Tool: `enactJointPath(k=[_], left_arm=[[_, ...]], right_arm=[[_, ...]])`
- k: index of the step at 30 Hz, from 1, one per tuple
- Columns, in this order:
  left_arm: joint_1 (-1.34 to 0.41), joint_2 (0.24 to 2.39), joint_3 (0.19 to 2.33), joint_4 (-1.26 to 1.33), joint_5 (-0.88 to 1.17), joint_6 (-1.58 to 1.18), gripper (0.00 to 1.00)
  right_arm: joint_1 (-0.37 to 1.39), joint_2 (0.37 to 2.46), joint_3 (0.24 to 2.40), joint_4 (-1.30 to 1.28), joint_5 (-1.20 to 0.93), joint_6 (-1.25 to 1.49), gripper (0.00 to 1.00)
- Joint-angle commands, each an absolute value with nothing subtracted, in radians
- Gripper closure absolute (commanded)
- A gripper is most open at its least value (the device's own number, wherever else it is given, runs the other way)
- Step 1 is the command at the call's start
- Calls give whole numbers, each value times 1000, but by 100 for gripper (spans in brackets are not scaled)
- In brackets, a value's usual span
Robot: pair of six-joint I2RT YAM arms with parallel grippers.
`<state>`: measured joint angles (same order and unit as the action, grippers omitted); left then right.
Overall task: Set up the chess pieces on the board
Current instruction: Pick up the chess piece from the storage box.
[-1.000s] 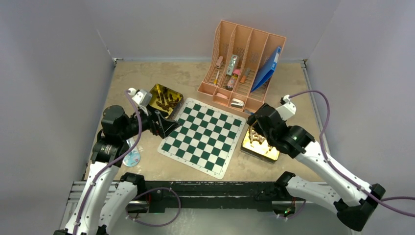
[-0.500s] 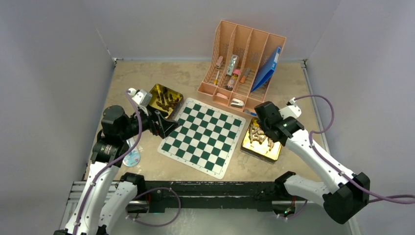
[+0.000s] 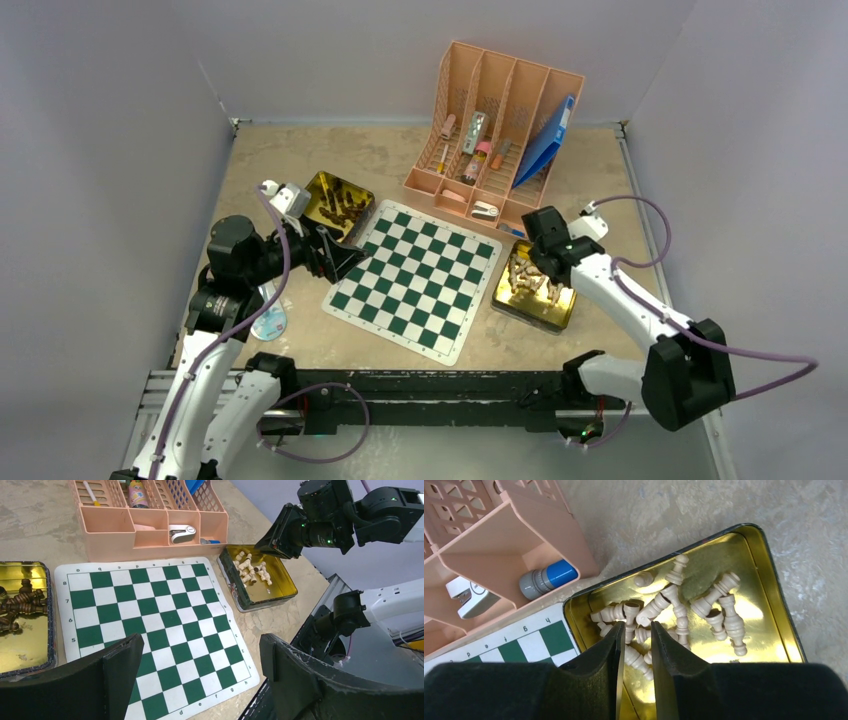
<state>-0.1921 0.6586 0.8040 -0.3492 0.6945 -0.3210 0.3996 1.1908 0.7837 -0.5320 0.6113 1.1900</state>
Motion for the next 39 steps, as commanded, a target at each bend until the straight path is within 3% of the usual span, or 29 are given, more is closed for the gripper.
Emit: enactJointPath(k=[1,11,21,39], left_arm=[[-192,647,806,-322,689,-305,14],[-192,652,805,-325,691,-306,14],[-192,652,804,-325,690,-307,14],[-192,652,805,-327,683,-307,14]], right_arm=[[398,1239,781,-443,648,1151,71],[397,1283,756,-472,609,1217,67],[397,1159,708,-530,519,1241,63],[397,1236,666,-486,486,1259,65]])
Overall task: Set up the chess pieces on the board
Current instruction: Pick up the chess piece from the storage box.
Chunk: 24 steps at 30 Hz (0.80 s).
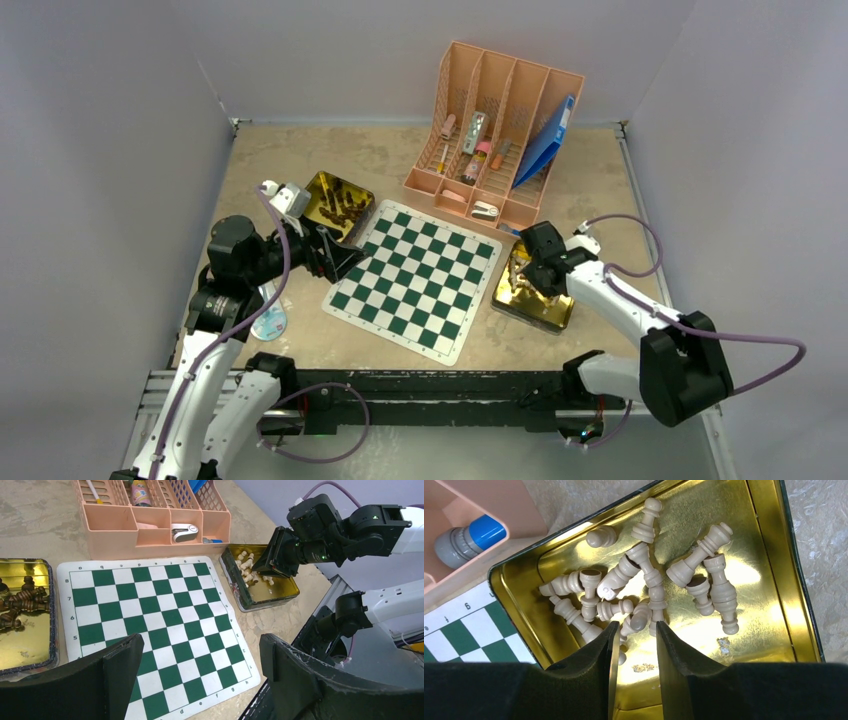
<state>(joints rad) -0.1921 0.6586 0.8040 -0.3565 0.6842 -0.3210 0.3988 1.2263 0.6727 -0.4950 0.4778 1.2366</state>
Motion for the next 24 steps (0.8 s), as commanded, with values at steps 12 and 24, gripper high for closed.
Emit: enactJointPath(k=[12,24], left_arm=[[-192,651,805,-327,681,-305,14],[-192,650,805,-329,680,-305,14]], right_arm=[[397,1246,654,-454,506,1262,71],[397,1263,651,-450,511,1266,74]])
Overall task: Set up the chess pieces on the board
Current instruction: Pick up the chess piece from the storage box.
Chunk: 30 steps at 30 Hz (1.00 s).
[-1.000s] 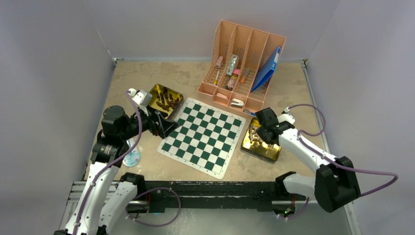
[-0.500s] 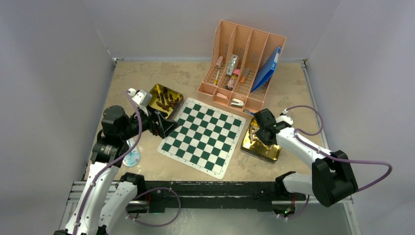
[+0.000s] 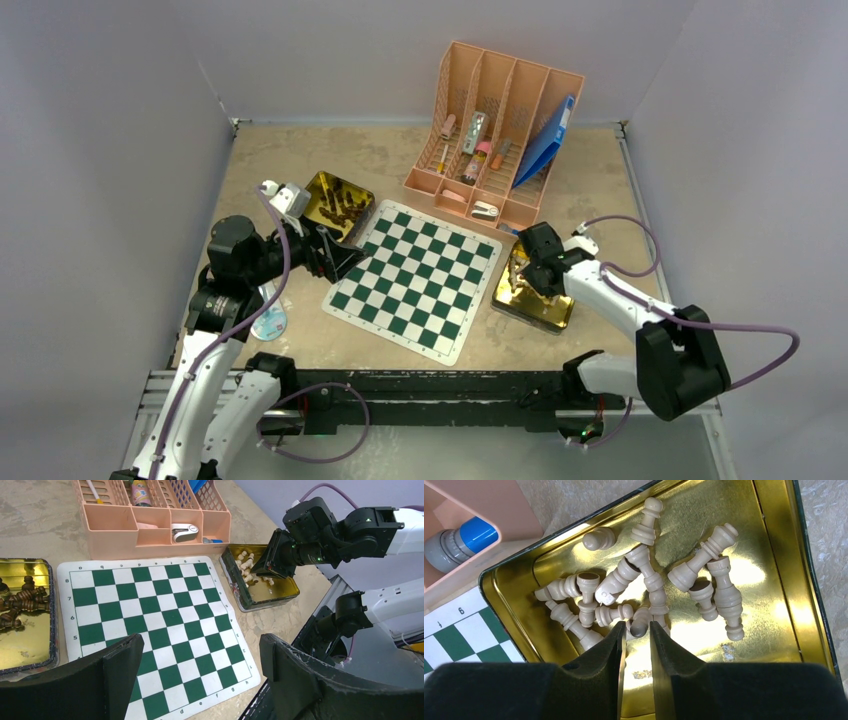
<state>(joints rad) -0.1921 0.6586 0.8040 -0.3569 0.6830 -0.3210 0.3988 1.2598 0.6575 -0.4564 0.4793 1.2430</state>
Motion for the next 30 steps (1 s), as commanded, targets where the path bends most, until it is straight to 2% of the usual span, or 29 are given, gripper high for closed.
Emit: enactJointPath(k=[1,4,10,21,30], left_arm=[[-192,650,806,-329,680,-305,14],[-192,650,806,-330,679,-305,14],[-192,652,805,-331,676,-305,14],[-192,643,807,-340,663,-302,14],[-192,639,809,-340,665,-302,14]], right_arm=[[398,1261,650,-446,511,1265,77],[397,1257,648,-441,510,1259,84],[398,1232,666,-463,527,1248,92],[397,1134,791,-604,584,1200,94],[397,1077,898,-597,656,1073,95]])
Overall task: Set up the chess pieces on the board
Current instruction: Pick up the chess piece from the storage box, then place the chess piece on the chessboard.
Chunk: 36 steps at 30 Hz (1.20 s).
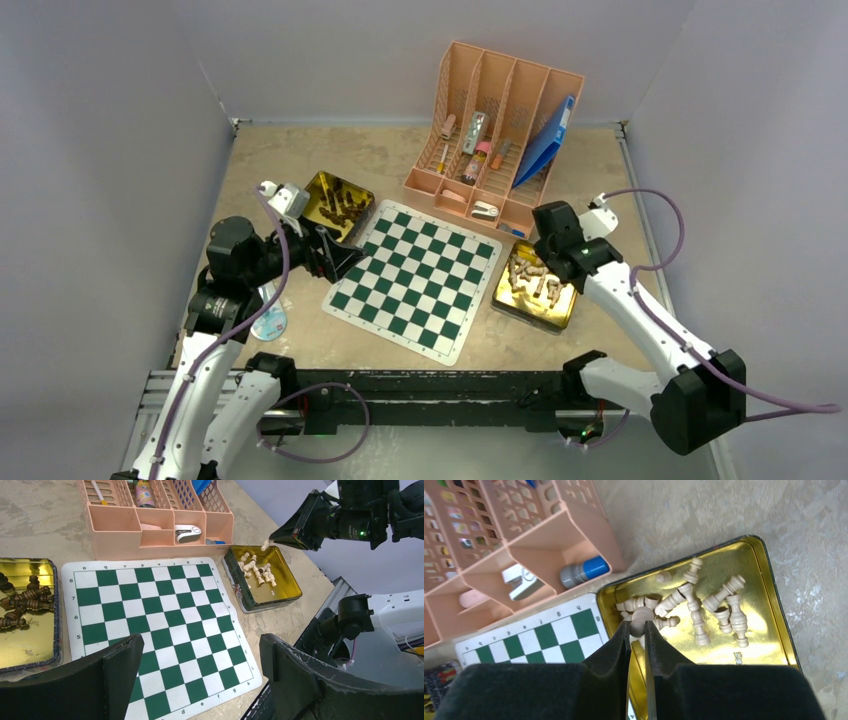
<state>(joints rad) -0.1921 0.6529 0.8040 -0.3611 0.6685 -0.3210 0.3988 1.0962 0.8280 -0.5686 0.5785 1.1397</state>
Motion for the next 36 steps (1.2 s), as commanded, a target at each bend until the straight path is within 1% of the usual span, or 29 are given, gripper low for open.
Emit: enactJointPath(k=[1,6,11,16,20,24,28,36], left_arm=[[-192,636,808,-339,664,-302,14],[-192,635,807,-339,659,-303,14],[-192,651,807,-337,653,-319,14],[-192,656,800,-325,669,-328,15],[-193,663,792,-311,682,-348,17],[-193,652,753,-279,713,-447,20],[-192,648,702,-152,781,-600,23],[-193,747,640,-17,813,-808,30]], right_arm=[[398,1080,903,-607,662,1077,95],[397,1084,883,-610,637,1068,95],[397,1048,826,-541,559,996,100],[397,963,806,-425,421,838,100],[397,884,779,-357,380,763,100],[397,873,792,-370,358,789,100],[397,883,787,-335,264,793,100],[399,891,764,-257,115,898,100]])
